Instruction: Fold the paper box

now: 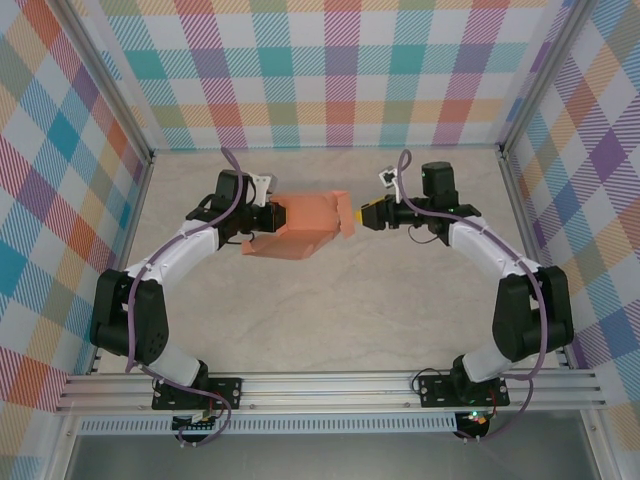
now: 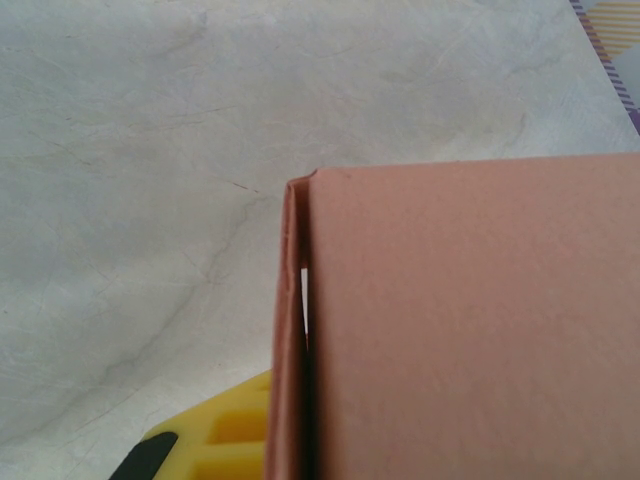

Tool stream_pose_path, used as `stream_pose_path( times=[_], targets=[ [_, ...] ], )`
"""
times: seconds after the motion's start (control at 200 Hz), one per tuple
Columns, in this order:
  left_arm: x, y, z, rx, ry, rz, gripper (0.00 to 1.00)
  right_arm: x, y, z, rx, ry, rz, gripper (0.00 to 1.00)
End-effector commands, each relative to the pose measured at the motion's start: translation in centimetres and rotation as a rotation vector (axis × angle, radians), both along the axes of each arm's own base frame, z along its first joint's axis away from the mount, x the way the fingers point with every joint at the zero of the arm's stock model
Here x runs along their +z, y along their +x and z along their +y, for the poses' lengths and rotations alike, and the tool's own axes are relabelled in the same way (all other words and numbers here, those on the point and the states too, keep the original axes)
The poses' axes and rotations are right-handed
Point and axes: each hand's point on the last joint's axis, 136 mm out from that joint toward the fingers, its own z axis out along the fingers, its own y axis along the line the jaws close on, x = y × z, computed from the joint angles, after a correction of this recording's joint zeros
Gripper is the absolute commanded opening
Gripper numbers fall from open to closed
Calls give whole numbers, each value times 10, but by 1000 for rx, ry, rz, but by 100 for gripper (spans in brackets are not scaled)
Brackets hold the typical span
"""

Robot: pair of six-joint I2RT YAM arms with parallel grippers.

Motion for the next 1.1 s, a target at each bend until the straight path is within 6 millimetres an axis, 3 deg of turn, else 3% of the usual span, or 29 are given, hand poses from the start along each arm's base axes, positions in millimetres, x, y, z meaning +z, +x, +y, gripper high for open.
stream_pose_path(
  times=[0.0,0.21,0.585,1.095],
  targets=[
    [17,1,-7,-25,-37,-44,0,21,-14,15,120,58,-50,55],
    [17,2,-8,-27,-40,-44,0,24,-23,20,171,87,-46,48],
    [18,3,-9,-29,-41,-41,0,26,-41,36,258,101,-52,49],
    [18,2,-10,-29,-41,-42,0,12,-27,65,194,25,-46,32]
  ],
)
